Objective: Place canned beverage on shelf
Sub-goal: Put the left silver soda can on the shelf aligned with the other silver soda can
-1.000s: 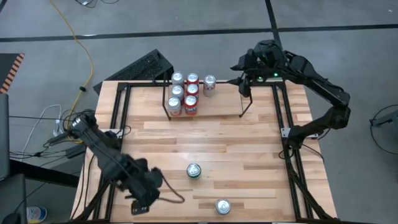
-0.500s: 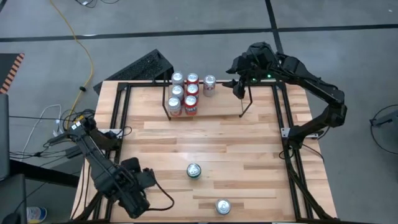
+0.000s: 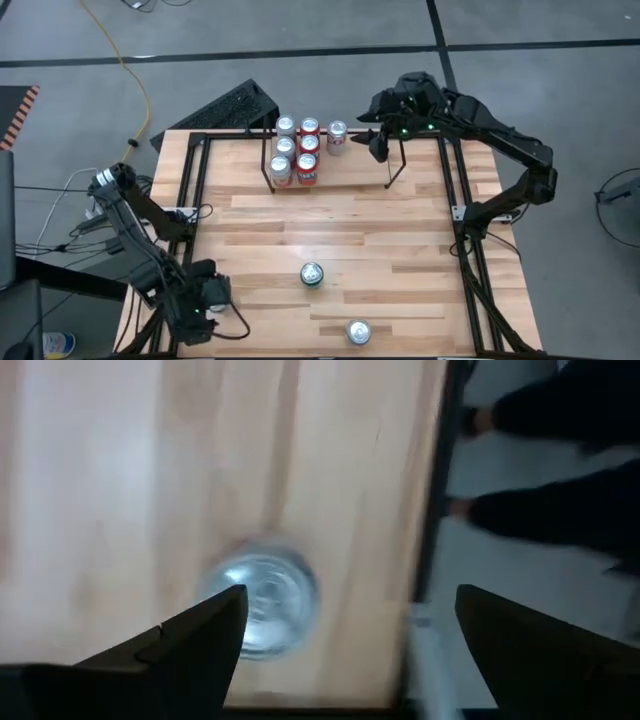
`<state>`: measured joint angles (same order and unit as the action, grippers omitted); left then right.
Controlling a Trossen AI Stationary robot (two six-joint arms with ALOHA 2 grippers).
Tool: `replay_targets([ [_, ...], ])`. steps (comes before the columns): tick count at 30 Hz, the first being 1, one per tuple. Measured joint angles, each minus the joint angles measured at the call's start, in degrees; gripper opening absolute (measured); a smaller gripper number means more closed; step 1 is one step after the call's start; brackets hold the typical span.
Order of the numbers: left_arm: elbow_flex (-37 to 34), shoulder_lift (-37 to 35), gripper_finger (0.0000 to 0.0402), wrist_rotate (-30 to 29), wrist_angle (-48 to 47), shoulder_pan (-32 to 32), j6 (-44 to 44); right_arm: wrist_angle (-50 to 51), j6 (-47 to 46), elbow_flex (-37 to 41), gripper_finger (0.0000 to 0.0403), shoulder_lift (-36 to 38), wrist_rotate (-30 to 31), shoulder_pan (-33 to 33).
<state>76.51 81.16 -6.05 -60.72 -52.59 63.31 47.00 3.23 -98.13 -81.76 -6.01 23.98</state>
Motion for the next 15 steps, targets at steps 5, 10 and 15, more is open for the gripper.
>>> replay_targets([
  [5, 0.0, 2.3, 0.0342, -2.7, -4.6, -1.4, -6.3, 0.1, -1.5, 0.0, 0.0260, 0.0, 0.0, 0.0],
  [10, 0.0, 4.9, 0.0342, -2.1, -5.9, -1.4, -6.7, 0.6, -1.7, 0.0, 0.0260, 0.0, 0.0, 0.0],
  [15, -0.1, 5.2, 0.0342, -1.9, -6.6, -1.4, -8.4, 0.6, -1.3, 0.0, 0.0260, 0.0, 0.0, 0.0],
])
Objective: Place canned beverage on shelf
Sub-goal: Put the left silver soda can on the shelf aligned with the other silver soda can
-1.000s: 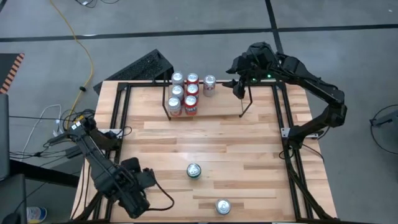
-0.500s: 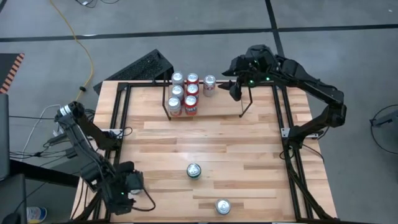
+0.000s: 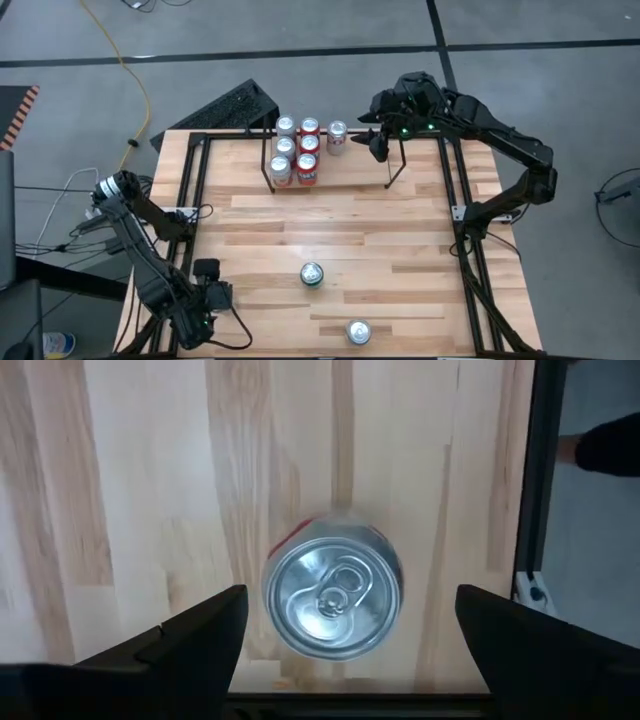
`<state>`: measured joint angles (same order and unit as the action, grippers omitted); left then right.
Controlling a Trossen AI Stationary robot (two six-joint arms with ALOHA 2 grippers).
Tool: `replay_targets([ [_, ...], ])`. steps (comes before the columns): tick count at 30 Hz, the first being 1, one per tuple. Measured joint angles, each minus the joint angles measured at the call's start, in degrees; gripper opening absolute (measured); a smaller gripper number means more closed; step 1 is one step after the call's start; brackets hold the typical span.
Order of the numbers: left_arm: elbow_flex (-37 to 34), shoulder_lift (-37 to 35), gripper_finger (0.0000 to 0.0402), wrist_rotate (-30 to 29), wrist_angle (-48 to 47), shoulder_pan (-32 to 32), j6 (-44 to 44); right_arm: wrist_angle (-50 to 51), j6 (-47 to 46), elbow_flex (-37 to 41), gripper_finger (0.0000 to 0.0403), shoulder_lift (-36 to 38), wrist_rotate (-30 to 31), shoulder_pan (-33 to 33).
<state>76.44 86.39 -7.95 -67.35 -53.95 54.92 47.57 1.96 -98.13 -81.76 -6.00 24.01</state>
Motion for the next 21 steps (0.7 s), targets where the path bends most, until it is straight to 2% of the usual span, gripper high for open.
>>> replay_targets([
  [6, -4.0, 0.0, 0.0342, 0.3, 3.9, 0.0, -0.7, -0.1, 1.5, 0.0, 0.0260, 0.0, 0.0, 0.1],
  [10, -4.6, -0.2, 0.0342, -0.4, 2.2, -0.1, -2.8, -0.1, 1.5, 0.0, 0.0260, 0.0, 0.0, 0.1],
  [17, -5.3, -0.3, 0.0342, 2.2, 2.7, -0.1, -4.7, 0.0, 1.1, 0.0, 0.0260, 0.0, 0.0, 0.1],
  [21, -9.7, -0.9, 0.0342, 3.8, 7.9, -0.8, -4.8, 0.0, 1.1, 0.0, 0.0260, 0.0, 0.0, 0.1],
])
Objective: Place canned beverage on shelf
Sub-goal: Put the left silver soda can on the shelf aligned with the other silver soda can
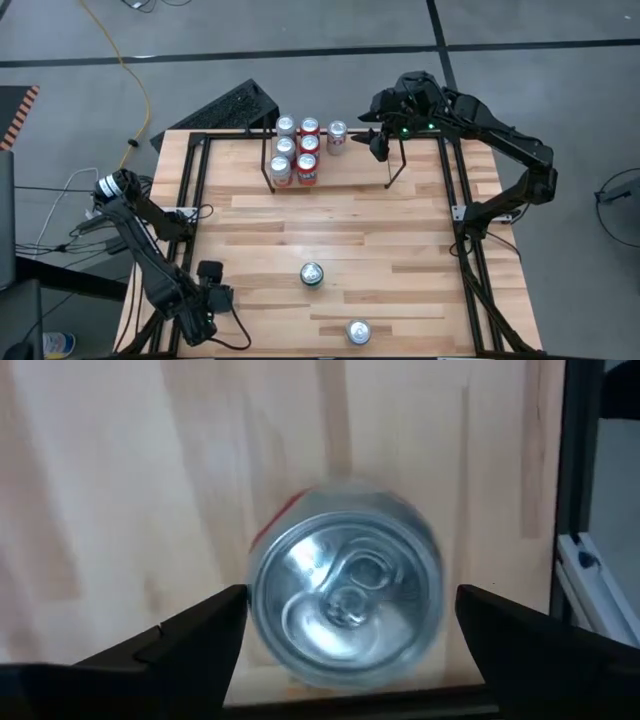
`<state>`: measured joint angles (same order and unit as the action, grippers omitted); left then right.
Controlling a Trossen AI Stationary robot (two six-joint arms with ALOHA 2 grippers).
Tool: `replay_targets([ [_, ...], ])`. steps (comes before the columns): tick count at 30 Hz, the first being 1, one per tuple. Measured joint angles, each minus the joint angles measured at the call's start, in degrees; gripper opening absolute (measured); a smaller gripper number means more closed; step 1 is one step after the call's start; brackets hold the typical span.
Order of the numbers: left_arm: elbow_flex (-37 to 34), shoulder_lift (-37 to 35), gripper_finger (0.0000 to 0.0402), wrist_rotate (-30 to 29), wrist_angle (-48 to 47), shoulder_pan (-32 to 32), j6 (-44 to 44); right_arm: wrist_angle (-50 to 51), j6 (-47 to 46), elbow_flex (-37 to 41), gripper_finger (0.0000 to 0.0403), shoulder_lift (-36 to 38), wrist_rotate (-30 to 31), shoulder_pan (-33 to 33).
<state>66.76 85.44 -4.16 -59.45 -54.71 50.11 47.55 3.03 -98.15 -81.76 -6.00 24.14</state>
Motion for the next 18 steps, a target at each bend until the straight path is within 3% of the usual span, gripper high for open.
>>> replay_targets([
  [4, -4.3, 0.1, 0.0342, 1.3, 8.2, 0.0, -1.6, 0.0, 0.0, 0.0, 0.0260, 0.0, 0.0, 0.0],
  [11, -5.1, -0.5, 0.0332, -2.9, 8.0, -0.6, -1.1, 0.0, -1.5, 0.0, 0.0260, 0.0, 0.0, 0.0],
  [18, -5.1, -0.5, 0.0290, -5.1, 8.4, -0.1, 2.5, 0.3, -2.6, 0.0, 0.0260, 0.0, 0.0, -0.1],
])
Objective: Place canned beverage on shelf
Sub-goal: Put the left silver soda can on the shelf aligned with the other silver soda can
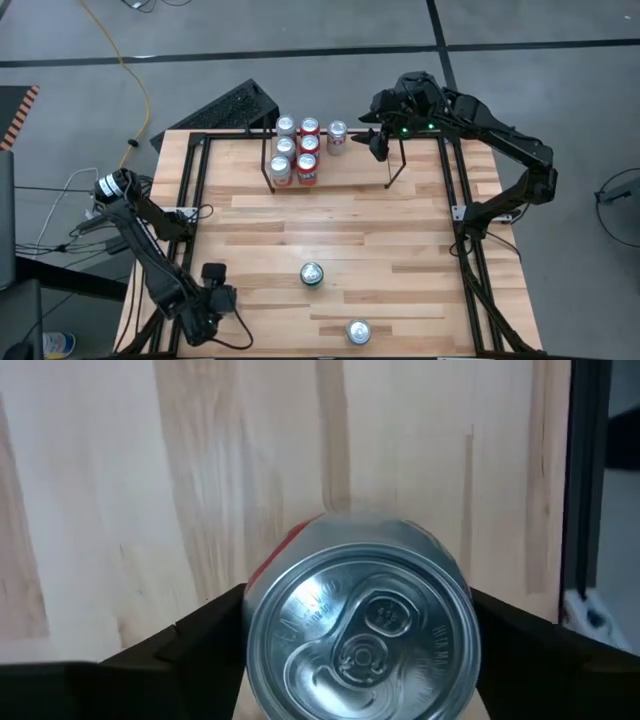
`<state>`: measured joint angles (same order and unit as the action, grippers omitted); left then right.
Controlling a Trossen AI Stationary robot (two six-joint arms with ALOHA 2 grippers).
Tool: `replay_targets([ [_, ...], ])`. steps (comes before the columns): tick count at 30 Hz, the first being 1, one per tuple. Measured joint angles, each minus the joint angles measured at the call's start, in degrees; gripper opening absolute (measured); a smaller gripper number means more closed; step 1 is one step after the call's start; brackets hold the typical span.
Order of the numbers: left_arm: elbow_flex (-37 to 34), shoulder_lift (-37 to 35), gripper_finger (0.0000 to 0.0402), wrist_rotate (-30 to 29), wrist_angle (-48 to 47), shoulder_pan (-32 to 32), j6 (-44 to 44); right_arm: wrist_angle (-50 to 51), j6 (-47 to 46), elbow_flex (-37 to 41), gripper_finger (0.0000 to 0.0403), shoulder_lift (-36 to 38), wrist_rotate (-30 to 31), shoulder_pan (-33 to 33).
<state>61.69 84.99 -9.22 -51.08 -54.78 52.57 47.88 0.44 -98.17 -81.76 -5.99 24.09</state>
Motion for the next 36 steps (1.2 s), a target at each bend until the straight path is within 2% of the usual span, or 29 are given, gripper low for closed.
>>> replay_targets([
  [7, 0.1, -0.1, 0.0288, 0.5, -0.4, 2.9, 10.5, 1.8, -2.2, 0.0, 0.0260, 0.0, 0.0, 0.0],
  [13, 0.0, -0.9, 0.0290, -0.5, -3.0, 8.2, 19.3, 6.9, -2.1, 0.0, 0.0260, 0.0, 0.1, 0.0],
  [16, 0.0, -2.3, 0.0290, -0.7, -4.7, 11.7, 21.8, 8.8, -2.2, 0.0, 0.0260, 0.0, 2.7, 0.0],
  [20, 0.0, -3.3, 0.0291, 0.7, -9.0, 16.5, 22.7, 11.7, -1.9, 0.0, 0.0260, 0.0, 6.2, 0.5],
  [28, 0.0, -6.9, 0.0292, 1.6, -12.0, 25.6, 21.4, 13.4, 0.5, 0.0, 0.0260, 0.0, 6.3, 1.1],
  [36, 0.0, -10.3, 0.0292, 3.5, -13.8, 32.6, 13.7, 13.4, 3.5, 0.0, 0.0260, 0.0, 6.3, 1.6],
])
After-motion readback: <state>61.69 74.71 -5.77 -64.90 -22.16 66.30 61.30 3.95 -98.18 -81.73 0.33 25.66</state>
